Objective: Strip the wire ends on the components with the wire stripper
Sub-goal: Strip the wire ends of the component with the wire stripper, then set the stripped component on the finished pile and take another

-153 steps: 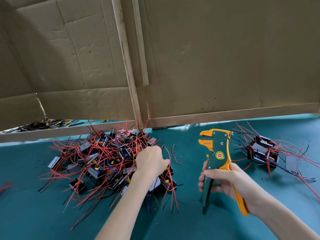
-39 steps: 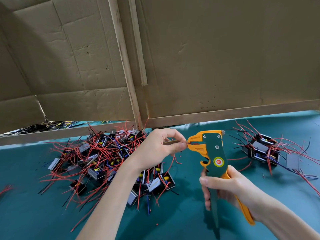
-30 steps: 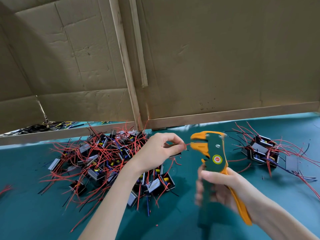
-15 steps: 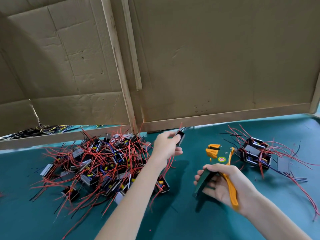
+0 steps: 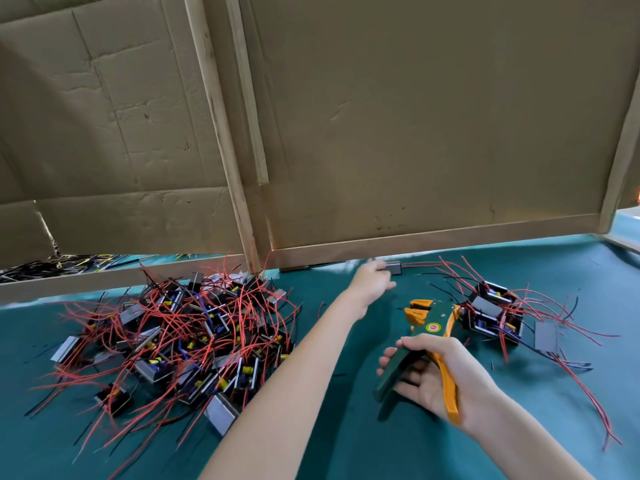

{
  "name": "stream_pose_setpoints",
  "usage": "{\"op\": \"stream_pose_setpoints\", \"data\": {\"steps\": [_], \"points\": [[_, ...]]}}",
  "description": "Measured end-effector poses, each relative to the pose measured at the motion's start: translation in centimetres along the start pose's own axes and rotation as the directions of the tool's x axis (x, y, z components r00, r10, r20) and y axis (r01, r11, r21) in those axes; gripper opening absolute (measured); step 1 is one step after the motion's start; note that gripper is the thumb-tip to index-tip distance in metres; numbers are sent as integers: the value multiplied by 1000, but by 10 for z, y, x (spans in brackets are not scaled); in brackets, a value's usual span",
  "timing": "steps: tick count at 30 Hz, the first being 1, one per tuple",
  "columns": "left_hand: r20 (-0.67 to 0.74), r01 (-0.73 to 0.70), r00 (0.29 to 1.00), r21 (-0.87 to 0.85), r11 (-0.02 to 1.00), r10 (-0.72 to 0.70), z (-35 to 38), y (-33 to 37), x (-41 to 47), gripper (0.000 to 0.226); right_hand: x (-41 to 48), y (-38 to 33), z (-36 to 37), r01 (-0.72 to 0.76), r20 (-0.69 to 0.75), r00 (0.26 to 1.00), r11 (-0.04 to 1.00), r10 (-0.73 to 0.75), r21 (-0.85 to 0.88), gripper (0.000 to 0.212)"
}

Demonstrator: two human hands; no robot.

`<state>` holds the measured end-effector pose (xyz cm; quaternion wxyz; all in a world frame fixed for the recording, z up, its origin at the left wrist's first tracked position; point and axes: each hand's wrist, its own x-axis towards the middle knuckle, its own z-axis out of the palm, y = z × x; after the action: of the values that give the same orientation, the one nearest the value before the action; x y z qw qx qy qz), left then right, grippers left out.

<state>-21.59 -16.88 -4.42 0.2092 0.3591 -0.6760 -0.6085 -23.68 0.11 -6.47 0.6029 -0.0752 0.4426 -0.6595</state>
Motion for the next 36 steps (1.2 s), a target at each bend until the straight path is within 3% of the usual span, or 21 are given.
{"op": "stream_pose_setpoints", "data": {"steps": [4, 6, 8, 9, 12, 15, 17, 20, 25, 29, 33, 36], "points": [[-203, 28, 979, 40, 999, -19, -24, -9, -9, 39, -1, 1, 1, -11, 11, 1000, 1000, 11, 1, 4], [-190, 30, 982, 108, 994, -9, -34, -8, -19, 38, -2, 1, 2, -17, 19, 1000, 1000, 17, -13, 5], [-121, 13, 992, 328, 945, 29, -45, -1, -36, 39, -1, 0, 2, -30, 23, 999, 999, 30, -22, 6], [-89, -4, 995, 489, 873, 54, -52, 4, -46, 39, -1, 0, 2, -36, 25, 999, 999, 36, -23, 6], [-75, 17, 993, 859, 512, 92, -74, 12, -80, 28, -1, 0, 3, -41, 21, 999, 999, 42, -22, 7], [-71, 114, 985, 951, 287, -159, -91, 12, -113, 34, -1, 1, 3, -37, 23, 999, 999, 38, -28, 7], [-20, 100, 953, 963, 249, -303, -94, 5, -125, 38, 0, 1, 2, -35, 27, 999, 999, 36, -39, 7], [40, 35, 965, 960, 279, -258, -96, -7, -130, 23, 0, 1, 2, -29, 35, 999, 998, 31, -54, 7], [-2, 25, 998, 941, 338, -68, -96, -20, -129, 8, 0, 1, 0, -31, 44, 998, 999, 33, -44, 6], [-4, -17, 999, 855, 519, 40, -99, -21, -127, 12, 0, 0, -1, -34, 64, 997, 999, 36, -28, 17], [-206, -10, 955, 694, 720, 211, -100, -19, -126, 19, 1, -1, -1, -39, 60, 997, 999, 40, -15, 16], [-330, 40, 933, 499, 865, 147, -94, -25, -126, 18, 2, -1, -1, -42, 60, 997, 999, 43, -12, 19]]}}
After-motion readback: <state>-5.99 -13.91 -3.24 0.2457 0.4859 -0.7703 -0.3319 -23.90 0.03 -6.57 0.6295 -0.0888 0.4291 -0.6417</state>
